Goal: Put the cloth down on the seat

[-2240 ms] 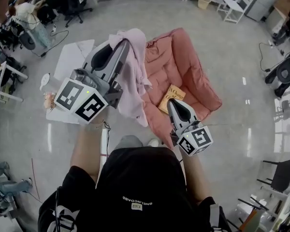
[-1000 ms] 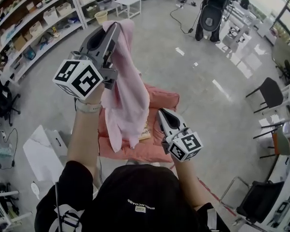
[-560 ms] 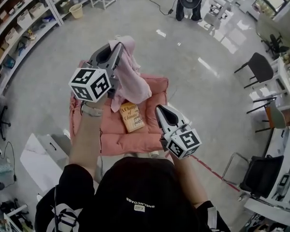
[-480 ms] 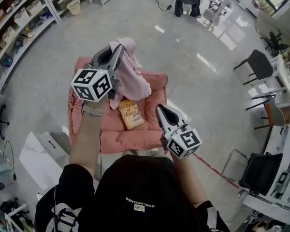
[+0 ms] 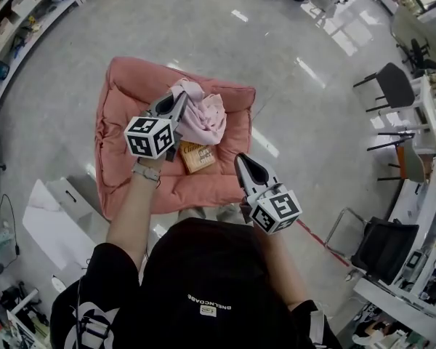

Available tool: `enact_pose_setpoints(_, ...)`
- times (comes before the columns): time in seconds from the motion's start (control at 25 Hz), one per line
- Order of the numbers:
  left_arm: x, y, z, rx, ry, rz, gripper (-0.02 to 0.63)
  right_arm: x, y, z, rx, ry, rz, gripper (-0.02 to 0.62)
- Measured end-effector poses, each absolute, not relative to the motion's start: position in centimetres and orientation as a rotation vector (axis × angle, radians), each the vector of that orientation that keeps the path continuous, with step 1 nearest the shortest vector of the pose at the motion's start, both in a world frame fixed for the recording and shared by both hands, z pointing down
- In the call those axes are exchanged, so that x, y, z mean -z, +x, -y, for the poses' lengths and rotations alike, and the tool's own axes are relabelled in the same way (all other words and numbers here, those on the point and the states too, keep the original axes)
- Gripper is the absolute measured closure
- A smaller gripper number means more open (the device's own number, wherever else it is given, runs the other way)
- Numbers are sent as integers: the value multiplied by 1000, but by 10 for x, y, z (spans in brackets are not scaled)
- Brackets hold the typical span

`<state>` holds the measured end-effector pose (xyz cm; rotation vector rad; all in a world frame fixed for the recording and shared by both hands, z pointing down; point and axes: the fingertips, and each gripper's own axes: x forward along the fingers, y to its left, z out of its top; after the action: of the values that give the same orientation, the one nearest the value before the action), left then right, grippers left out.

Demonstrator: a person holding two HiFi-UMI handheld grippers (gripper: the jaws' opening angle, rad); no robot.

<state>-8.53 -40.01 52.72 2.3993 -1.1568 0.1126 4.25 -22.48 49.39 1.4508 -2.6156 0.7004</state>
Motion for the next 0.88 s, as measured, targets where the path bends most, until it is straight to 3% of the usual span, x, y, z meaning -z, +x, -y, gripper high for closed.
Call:
enact_pose_setpoints(0.4,-670,-121,364,-226,2214,1137,575,-550,16,213,-804,1394,2530,560)
enact_pose_setpoints(0.88,-781,-129,331,-433,2107,1091,575,-582,8,196,-874,1354,2441,560)
